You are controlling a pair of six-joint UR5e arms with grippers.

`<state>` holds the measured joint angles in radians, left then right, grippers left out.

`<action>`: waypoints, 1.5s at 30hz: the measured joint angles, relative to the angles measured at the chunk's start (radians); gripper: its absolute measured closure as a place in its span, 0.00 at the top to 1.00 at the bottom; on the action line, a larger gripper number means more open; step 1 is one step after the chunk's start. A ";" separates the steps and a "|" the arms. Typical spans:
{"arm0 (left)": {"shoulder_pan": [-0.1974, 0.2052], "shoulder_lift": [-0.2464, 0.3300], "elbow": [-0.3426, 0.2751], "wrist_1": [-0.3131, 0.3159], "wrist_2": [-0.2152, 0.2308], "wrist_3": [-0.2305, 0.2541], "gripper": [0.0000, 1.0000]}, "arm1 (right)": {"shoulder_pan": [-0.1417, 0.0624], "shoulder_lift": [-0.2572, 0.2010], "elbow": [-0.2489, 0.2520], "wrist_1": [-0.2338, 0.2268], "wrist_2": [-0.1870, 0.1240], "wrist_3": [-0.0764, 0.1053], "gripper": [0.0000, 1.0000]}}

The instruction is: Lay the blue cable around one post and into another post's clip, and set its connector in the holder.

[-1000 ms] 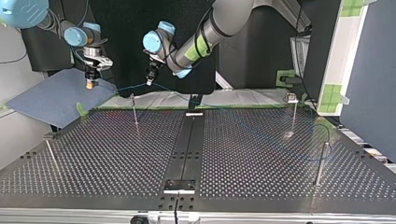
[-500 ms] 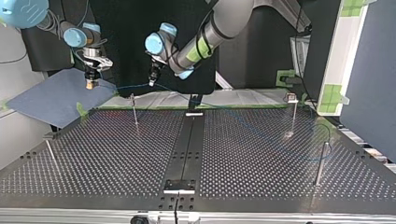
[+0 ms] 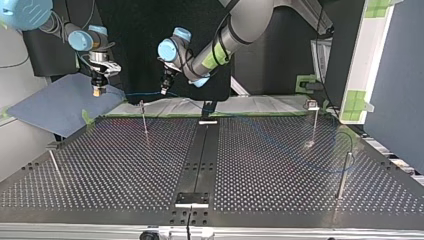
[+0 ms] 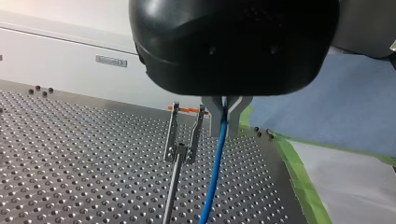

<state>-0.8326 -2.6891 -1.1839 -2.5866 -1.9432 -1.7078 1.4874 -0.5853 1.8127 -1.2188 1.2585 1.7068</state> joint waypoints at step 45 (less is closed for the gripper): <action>0.031 0.000 0.023 -0.008 0.018 0.004 0.00 | 0.006 0.003 -0.031 0.014 -0.022 -0.005 0.00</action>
<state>-0.8016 -2.6894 -1.1609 -2.5950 -1.9248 -1.7040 1.4935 -0.5824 1.7819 -1.2053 1.2366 1.7015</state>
